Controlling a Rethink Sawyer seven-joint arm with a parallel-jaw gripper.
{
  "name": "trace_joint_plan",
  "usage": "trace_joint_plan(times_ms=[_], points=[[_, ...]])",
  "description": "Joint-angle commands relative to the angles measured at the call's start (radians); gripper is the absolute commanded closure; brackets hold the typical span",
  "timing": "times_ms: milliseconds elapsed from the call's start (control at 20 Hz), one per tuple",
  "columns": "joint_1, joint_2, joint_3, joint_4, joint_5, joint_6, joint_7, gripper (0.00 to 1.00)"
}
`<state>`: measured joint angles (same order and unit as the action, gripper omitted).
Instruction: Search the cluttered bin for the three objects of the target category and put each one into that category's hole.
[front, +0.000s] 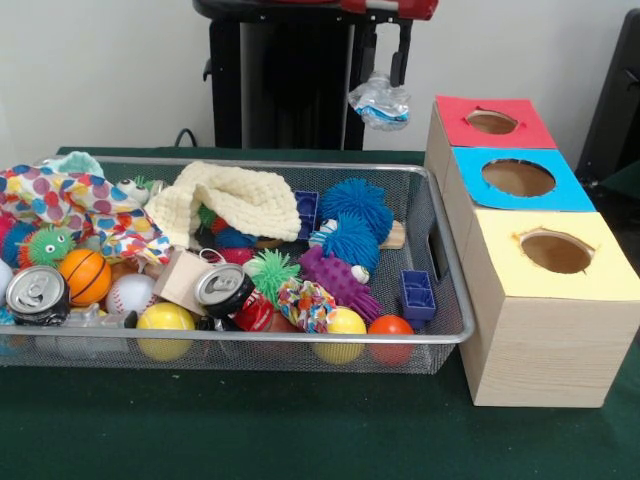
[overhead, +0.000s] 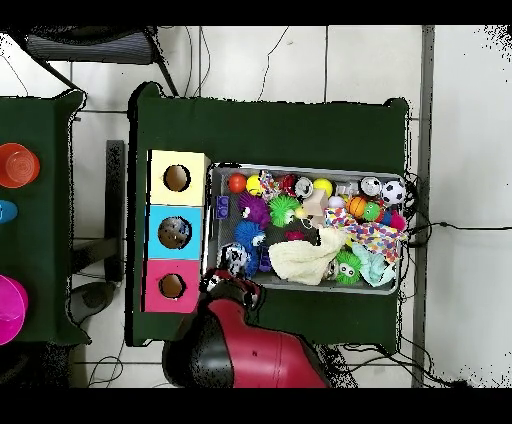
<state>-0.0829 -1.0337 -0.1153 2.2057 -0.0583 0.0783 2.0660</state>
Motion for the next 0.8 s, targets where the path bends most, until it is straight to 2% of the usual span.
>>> trace_joint_plan(times_ms=[50, 650, 800], points=[[0.043, 0.028, -0.061, -0.027, 0.079, 0.118, 0.201, 1.00], [0.104, 0.086, -0.093, -0.058, 0.161, 0.092, 0.206, 1.00], [0.128, 0.091, -0.114, -0.092, 0.182, 0.127, 0.200, 1.00]])
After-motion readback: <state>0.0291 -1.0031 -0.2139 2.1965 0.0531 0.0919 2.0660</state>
